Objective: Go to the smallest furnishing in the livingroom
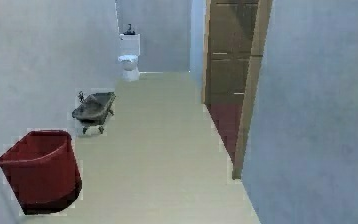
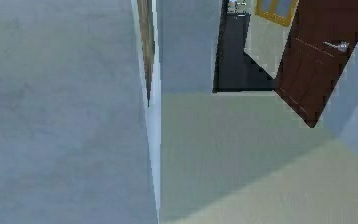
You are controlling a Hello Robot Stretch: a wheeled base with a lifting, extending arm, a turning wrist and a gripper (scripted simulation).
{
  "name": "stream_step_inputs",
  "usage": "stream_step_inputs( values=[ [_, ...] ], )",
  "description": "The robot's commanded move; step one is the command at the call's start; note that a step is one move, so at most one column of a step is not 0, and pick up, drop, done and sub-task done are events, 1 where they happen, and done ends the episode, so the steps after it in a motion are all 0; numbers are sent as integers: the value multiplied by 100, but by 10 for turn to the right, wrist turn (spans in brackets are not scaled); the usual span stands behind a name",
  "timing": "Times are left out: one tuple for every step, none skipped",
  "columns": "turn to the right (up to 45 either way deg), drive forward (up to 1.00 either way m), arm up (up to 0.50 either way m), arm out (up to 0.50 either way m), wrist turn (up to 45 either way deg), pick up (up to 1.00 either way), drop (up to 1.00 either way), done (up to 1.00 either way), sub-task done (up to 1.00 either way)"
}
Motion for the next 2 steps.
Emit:
stream_step_inputs(
  values=[
    [0, 100, 0, 0, 0, 0, 0, 0, 0],
    [0, 80, 0, 0, 0, 0, 0, 0, 0]
  ],
)
